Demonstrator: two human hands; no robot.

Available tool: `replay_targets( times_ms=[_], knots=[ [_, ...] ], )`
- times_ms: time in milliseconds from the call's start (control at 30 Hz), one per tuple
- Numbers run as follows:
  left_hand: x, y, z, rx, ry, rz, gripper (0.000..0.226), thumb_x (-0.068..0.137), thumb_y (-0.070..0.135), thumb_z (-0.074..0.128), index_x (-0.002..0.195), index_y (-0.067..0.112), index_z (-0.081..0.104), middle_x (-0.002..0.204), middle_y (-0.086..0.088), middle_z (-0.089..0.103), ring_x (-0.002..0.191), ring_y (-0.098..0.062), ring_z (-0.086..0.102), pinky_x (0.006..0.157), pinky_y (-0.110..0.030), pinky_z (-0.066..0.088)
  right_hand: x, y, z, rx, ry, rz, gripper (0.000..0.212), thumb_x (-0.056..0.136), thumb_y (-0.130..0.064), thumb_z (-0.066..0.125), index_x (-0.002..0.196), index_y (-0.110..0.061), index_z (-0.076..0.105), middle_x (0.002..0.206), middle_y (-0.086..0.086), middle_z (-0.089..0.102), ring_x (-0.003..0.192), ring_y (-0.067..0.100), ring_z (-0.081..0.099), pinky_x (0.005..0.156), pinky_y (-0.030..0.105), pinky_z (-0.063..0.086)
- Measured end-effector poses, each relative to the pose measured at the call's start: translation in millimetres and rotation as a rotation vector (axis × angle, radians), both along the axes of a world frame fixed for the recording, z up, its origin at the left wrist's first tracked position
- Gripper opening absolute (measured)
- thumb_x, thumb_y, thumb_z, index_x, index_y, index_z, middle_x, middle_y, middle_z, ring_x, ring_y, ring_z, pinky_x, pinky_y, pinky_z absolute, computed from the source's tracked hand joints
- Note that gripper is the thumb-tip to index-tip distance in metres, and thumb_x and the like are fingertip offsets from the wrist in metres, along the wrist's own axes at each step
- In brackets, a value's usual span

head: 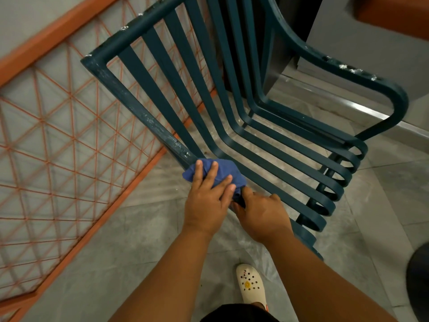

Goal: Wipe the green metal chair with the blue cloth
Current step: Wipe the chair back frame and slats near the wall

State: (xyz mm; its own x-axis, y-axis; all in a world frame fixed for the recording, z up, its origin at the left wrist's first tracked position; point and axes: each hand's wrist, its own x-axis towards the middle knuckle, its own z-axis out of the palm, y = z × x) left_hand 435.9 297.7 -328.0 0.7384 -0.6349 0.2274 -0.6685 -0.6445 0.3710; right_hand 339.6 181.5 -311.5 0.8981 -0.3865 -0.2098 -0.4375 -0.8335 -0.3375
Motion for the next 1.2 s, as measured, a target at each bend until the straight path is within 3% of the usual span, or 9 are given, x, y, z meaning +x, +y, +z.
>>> replay_targets(
  times_ms=[133,233,367,467,533,700,900,1067,1200],
  knots=[
    [17.2,-16.6,8.6,-0.040,0.000,0.206,0.043,0.093,0.042,0.044,0.109,0.014,0.073,0.139,-0.011,0.052,0.140,-0.041,0.024,0.103,-0.050,0.043,1.0,-0.3,1.0,0.016,0.024,-0.006,0.032,0.097,-0.056,0.031,0.099,-0.027,0.045,0.079,-0.003,0.063,0.066,0.016,0.057,0.087,0.037,0.042],
    [7.3,-29.2,8.4,-0.029,0.045,0.213,0.046,0.093,0.044,0.043,0.101,0.012,0.075,0.139,-0.012,0.052,0.142,-0.038,0.021,0.105,-0.055,0.039,0.1,-0.3,2.2,0.001,0.008,-0.002,0.033,0.097,-0.055,0.031,0.098,-0.026,0.045,0.078,-0.003,0.064,0.064,0.017,0.057,0.084,0.036,0.042],
    [7.0,-23.8,5.4,-0.104,0.029,0.220,0.035,0.091,0.038,0.052,0.087,0.013,0.077,0.133,-0.011,0.058,0.139,-0.036,0.031,0.098,-0.046,0.046,1.0,-0.5,2.3,-0.025,0.009,0.011,0.035,0.097,-0.055,0.031,0.100,-0.024,0.048,0.082,-0.001,0.066,0.067,0.019,0.060,0.081,0.036,0.040],
    [21.4,-25.2,7.1,-0.147,-0.006,0.325,0.016,0.086,0.022,0.069,0.091,0.009,0.076,0.131,-0.012,0.059,0.136,-0.038,0.035,0.093,-0.044,0.049,1.3,0.0,2.0,0.007,0.033,0.010,0.036,0.097,-0.057,0.027,0.104,-0.027,0.046,0.083,-0.003,0.065,0.068,0.017,0.058,0.086,0.036,0.042],
    [29.4,-30.4,6.3,-0.146,-0.010,0.360,0.016,0.086,0.019,0.069,0.094,0.006,0.075,0.131,-0.013,0.059,0.136,-0.040,0.033,0.094,-0.047,0.050,1.8,0.0,2.1,0.019,0.037,0.005,0.037,0.097,-0.057,0.025,0.105,-0.027,0.045,0.082,-0.004,0.063,0.065,0.015,0.053,0.089,0.036,0.042],
    [3.3,-29.2,1.8,-0.132,-0.033,0.257,0.038,0.093,0.031,0.046,0.098,0.006,0.075,0.130,-0.013,0.059,0.135,-0.038,0.036,0.092,-0.048,0.053,1.7,0.5,1.7,-0.005,-0.005,-0.007,0.035,0.097,-0.054,0.029,0.101,-0.025,0.048,0.080,-0.002,0.065,0.061,0.018,0.054,0.081,0.037,0.043],
    [-14.4,-19.0,-3.2,-0.213,0.071,0.148,0.038,0.087,0.042,0.054,0.100,0.013,0.075,0.136,-0.008,0.055,0.140,-0.030,0.030,0.106,-0.038,0.035,2.0,-0.4,0.1,0.017,0.000,-0.022,0.036,0.093,-0.052,0.030,0.096,-0.022,0.050,0.082,0.000,0.069,0.070,0.020,0.065,0.078,0.035,0.041],
    [28.4,-22.1,9.8,-0.272,0.080,0.353,0.026,0.083,0.025,0.071,0.103,0.008,0.072,0.144,-0.011,0.046,0.142,-0.030,0.023,0.104,-0.039,0.037,2.1,-1.9,9.2,0.106,0.077,-0.048,0.038,0.090,-0.059,0.042,0.105,-0.025,0.047,0.089,-0.003,0.067,0.077,0.016,0.063,0.093,0.034,0.046],
    [42.1,-30.6,14.8,-0.294,0.125,0.425,0.041,0.083,0.017,0.072,0.121,0.005,0.062,0.153,-0.015,0.029,0.145,-0.032,0.013,0.108,-0.043,0.037,1.9,-2.2,14.0,0.128,0.114,-0.050,0.044,0.088,-0.064,0.043,0.112,-0.027,0.043,0.092,-0.004,0.064,0.080,0.015,0.060,0.094,0.034,0.047]
  ],
)
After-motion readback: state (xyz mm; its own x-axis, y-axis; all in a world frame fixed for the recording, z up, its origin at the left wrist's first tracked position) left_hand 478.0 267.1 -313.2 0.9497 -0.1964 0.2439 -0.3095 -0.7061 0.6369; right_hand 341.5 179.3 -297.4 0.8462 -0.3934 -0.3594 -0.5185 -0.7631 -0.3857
